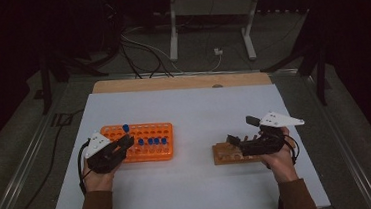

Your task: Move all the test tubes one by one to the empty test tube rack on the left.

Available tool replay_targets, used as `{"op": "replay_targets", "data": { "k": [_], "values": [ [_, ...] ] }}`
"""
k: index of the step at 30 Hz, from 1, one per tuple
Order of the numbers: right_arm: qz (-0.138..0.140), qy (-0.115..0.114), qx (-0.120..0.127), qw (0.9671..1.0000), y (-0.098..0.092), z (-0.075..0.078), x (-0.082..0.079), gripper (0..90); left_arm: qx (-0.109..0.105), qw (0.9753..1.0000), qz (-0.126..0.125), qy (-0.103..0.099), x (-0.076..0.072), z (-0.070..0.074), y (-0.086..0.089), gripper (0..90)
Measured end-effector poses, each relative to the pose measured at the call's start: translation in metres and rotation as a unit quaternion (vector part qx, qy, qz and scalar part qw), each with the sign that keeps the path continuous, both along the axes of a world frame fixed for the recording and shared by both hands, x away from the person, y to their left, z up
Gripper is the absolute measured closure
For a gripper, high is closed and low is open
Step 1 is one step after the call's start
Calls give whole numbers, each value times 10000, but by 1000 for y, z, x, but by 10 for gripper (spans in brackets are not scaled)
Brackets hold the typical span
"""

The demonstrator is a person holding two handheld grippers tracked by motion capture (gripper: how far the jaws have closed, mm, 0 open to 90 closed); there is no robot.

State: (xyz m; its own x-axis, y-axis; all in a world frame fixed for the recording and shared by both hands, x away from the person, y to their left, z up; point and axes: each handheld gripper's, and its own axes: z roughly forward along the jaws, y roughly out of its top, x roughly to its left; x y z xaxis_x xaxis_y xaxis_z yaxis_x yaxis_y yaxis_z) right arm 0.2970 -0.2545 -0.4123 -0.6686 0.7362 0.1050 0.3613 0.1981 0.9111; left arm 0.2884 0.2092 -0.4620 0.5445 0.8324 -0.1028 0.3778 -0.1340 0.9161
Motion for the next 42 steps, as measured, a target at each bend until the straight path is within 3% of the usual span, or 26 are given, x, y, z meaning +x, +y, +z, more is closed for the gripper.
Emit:
{"op": "replay_targets", "data": {
  "k": [6, 20, 26, 32, 35, 42],
  "values": [
    [-62, -14, -64, 10000, -8, 0, -2, 25, -9, 10000, -17, 49, 2, -7, -2, 777],
    [-149, 84, -80, 9998, -18, -11, -6, 25, 281, 9993, -74, 249, 4, -23, -12, 777],
    [-137, 74, -56, 9999, -19, -12, -7, 25, 495, 9981, -89, 369, 1, -29, -15, 780],
    [-138, 91, -46, 9999, -20, -13, -7, 25, 696, 9969, -80, 364, -2, -31, -17, 783],
    [-131, 89, -46, 9999, -19, -13, -8, 25, 892, 9949, -74, 456, -1, -34, -20, 784],
    [-133, 99, -51, 9998, -20, -15, -8, 25, 883, 9951, -35, 453, -2, -34, -21, 784]
  ]
}}
